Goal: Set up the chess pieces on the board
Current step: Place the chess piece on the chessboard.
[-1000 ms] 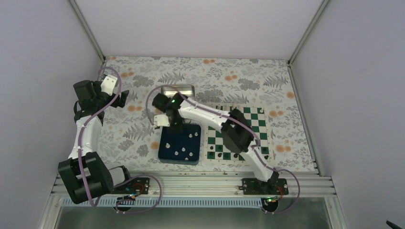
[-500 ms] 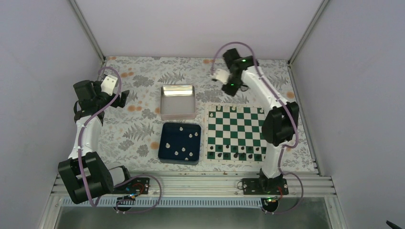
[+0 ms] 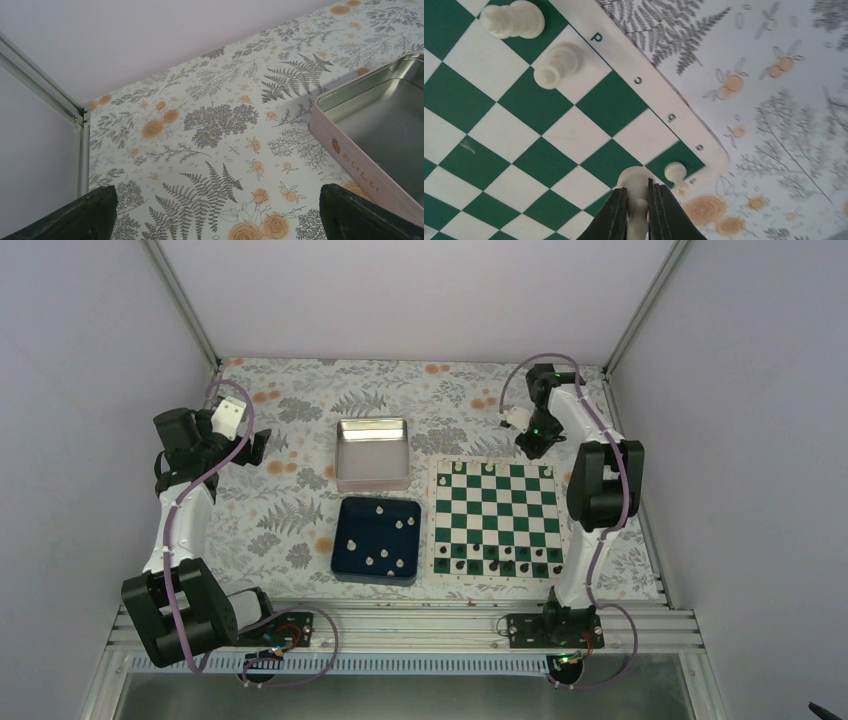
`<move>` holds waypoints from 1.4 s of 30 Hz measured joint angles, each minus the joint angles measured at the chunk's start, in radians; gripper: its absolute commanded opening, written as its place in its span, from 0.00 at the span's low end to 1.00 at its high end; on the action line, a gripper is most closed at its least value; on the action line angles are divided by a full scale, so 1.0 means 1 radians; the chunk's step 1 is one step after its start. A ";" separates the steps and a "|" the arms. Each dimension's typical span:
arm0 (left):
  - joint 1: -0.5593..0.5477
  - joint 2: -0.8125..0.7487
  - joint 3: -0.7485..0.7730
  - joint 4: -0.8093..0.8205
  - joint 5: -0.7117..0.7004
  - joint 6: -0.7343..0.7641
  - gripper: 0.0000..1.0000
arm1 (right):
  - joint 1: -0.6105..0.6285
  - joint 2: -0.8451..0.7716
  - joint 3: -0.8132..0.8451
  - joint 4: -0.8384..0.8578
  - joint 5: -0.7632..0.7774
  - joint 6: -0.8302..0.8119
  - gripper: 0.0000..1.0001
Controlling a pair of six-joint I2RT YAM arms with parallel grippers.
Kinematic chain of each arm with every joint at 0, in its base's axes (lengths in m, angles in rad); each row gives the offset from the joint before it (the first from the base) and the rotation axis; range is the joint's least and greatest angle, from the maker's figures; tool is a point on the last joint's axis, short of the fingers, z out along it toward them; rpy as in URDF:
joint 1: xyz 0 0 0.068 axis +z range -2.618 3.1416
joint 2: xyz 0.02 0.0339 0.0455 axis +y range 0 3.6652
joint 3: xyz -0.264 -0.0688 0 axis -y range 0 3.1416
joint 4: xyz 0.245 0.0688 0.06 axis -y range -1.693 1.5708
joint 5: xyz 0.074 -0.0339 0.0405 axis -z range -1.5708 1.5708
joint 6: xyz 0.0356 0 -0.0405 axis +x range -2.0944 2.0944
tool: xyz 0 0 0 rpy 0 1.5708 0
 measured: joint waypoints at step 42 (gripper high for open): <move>0.000 0.002 0.000 -0.001 0.000 0.000 1.00 | 0.010 0.172 -0.011 0.055 -0.071 -0.024 0.28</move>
